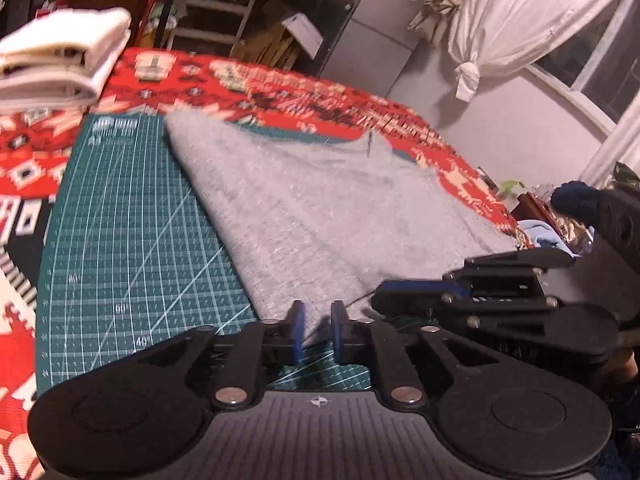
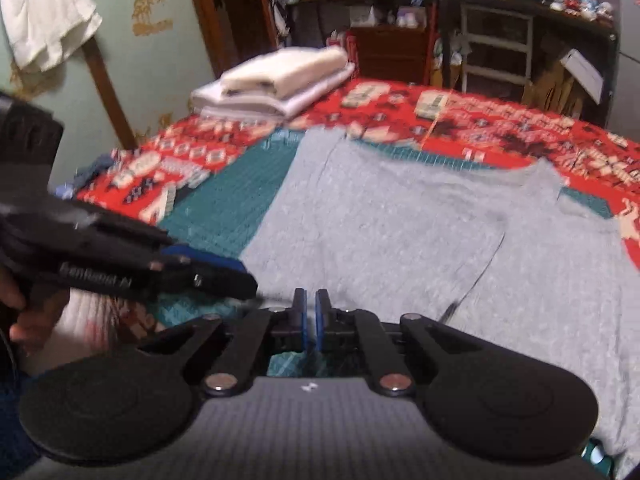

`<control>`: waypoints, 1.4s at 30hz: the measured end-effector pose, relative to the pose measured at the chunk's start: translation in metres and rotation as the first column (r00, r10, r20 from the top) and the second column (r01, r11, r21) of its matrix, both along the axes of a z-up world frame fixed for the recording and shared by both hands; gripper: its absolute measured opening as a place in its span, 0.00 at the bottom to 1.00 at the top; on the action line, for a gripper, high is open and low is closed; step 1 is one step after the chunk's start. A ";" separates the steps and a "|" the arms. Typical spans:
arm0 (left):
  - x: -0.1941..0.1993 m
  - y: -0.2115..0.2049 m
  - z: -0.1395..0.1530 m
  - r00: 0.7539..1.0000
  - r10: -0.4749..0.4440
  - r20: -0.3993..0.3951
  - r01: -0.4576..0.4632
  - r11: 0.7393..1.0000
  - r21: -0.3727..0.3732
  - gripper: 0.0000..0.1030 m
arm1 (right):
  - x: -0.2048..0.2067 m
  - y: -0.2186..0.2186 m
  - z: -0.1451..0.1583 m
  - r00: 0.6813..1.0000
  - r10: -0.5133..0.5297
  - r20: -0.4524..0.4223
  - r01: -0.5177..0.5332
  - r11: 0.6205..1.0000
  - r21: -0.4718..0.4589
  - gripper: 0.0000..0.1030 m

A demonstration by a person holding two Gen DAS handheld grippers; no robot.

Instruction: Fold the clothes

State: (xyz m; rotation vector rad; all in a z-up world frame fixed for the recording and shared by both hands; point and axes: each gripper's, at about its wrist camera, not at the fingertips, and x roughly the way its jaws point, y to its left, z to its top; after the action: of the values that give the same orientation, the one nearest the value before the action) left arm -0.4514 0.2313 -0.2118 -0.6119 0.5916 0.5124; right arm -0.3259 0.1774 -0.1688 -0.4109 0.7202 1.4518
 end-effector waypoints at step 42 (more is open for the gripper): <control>0.004 0.024 -0.011 0.894 0.317 -0.316 -0.269 0.945 0.185 1.00 | 0.053 -0.005 -0.021 0.956 -0.257 0.139 0.275 0.953 -0.125 1.00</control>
State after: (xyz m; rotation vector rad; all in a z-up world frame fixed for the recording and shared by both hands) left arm -0.4473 0.2556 -0.2224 -0.4850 0.7903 0.9518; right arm -0.2732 0.1727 -0.1899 -0.4884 0.7527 1.1151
